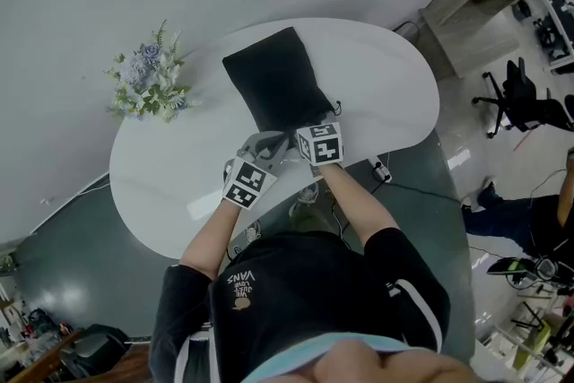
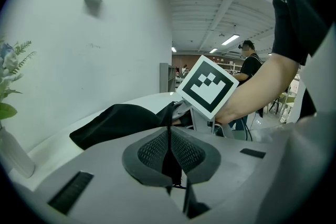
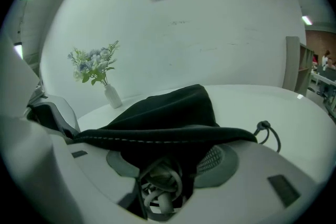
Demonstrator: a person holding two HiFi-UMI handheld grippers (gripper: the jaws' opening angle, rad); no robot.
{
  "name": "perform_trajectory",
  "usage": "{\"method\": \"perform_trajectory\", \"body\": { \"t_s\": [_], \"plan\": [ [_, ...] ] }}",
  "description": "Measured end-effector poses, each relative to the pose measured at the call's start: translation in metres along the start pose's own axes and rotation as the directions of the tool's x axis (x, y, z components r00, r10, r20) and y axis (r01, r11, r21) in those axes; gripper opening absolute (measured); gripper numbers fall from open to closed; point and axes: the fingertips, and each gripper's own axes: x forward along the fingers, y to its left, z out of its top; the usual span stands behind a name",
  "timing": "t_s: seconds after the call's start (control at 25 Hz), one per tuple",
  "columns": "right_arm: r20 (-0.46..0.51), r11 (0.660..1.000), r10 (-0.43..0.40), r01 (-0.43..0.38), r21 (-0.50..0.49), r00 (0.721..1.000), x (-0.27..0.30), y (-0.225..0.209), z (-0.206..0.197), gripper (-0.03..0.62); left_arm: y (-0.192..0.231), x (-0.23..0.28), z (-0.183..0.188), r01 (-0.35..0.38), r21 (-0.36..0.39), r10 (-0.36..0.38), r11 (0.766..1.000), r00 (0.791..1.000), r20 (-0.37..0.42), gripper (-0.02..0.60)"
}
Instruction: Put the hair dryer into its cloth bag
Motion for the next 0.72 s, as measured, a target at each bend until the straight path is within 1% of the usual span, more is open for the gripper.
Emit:
{"method": "perform_trajectory", "body": {
  "t_s": [0.24, 0.44, 0.6, 0.72],
  "plan": [
    [0.039, 0.996, -0.070, 0.067, 0.064, 0.997, -0.021, -0.015, -0.003, 0.219, -0.007, 0.002, -0.001, 0.025, 0.025, -0.025, 0.999, 1.000, -0.001, 0.034],
    [0.071, 0.984, -0.126, 0.115, 0.137, 0.990, -0.037, -0.025, -0.009, 0.219, -0.012, 0.004, -0.003, 0.027, 0.061, -0.027, 0.998, 1.000, -0.014, 0.035],
    [0.104, 0.966, -0.193, 0.170, 0.193, 0.976, -0.057, -0.037, -0.014, 0.218, -0.022, 0.004, -0.007, 0.052, 0.074, -0.050, 0.996, 0.998, -0.035, 0.037],
    [0.104, 0.948, -0.244, 0.214, 0.237, 0.964, -0.071, -0.047, -0.025, 0.218, -0.030, 0.003, -0.012, 0.072, 0.083, -0.068, 0.994, 0.996, -0.055, 0.059]
  ]
}}
